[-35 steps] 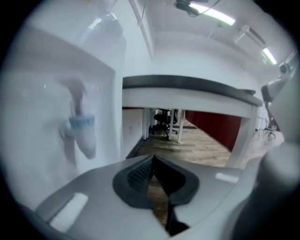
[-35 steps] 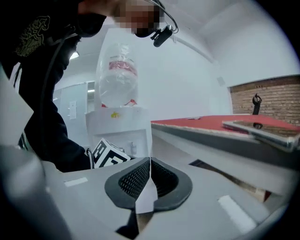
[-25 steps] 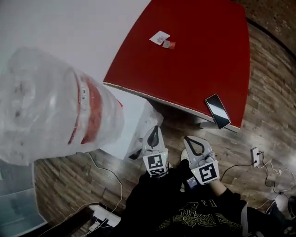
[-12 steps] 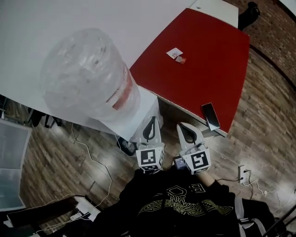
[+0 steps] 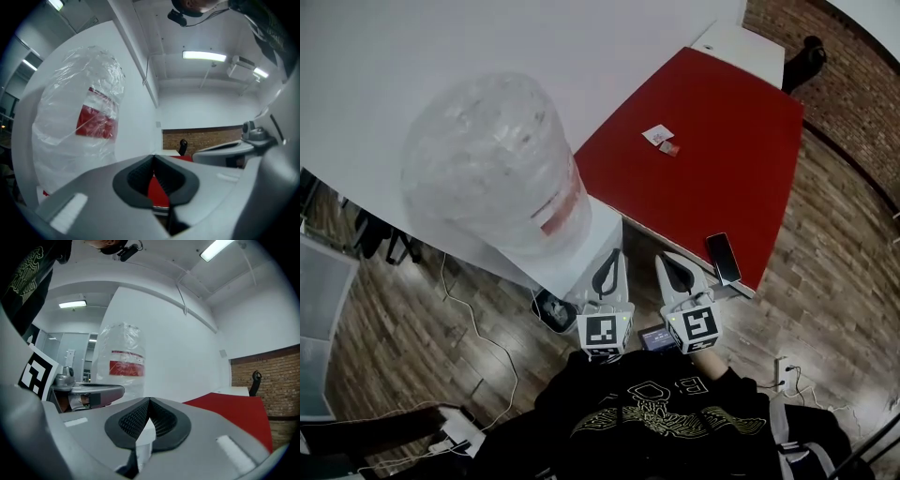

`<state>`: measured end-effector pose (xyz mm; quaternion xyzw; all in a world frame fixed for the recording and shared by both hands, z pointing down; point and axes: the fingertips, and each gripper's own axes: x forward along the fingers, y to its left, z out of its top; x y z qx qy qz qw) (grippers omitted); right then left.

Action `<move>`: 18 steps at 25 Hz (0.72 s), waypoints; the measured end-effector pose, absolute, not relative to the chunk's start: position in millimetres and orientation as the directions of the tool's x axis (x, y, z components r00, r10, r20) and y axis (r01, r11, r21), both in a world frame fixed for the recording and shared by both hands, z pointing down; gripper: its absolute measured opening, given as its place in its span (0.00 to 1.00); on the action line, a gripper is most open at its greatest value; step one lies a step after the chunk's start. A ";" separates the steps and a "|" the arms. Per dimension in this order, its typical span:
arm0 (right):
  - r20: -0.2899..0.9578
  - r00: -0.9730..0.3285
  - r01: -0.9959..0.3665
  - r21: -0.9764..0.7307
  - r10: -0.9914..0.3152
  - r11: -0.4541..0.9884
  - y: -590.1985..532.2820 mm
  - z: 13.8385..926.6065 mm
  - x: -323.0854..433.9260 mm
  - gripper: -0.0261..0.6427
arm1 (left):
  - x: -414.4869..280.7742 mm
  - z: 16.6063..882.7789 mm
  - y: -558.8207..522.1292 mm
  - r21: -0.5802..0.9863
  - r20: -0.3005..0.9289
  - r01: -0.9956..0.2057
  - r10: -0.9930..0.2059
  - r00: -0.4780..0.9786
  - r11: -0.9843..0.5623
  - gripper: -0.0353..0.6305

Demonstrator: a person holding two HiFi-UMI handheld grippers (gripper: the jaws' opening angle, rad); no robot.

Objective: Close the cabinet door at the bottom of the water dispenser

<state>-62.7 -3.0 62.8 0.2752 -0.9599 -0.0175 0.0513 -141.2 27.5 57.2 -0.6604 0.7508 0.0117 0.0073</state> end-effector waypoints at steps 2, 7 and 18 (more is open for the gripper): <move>0.102 -0.845 -0.521 0.068 -0.525 0.851 -3.0 65.5 -66.4 0.04 | -140.9 59.3 27.5 0.008 -0.020 -0.992 -0.992 -0.122 0.122 0.06; 0.117 -0.847 -0.513 0.073 -0.518 0.855 -0.3 69.1 -71.8 0.04 | -139.6 59.3 27.3 -0.001 -0.015 -0.993 -0.993 -0.116 0.116 0.06; 0.115 -0.842 -0.522 0.074 -0.527 0.850 6.1 70.8 -65.3 0.04 | -129.4 59.8 35.0 0.000 -0.010 -0.996 -0.996 -0.088 0.088 0.06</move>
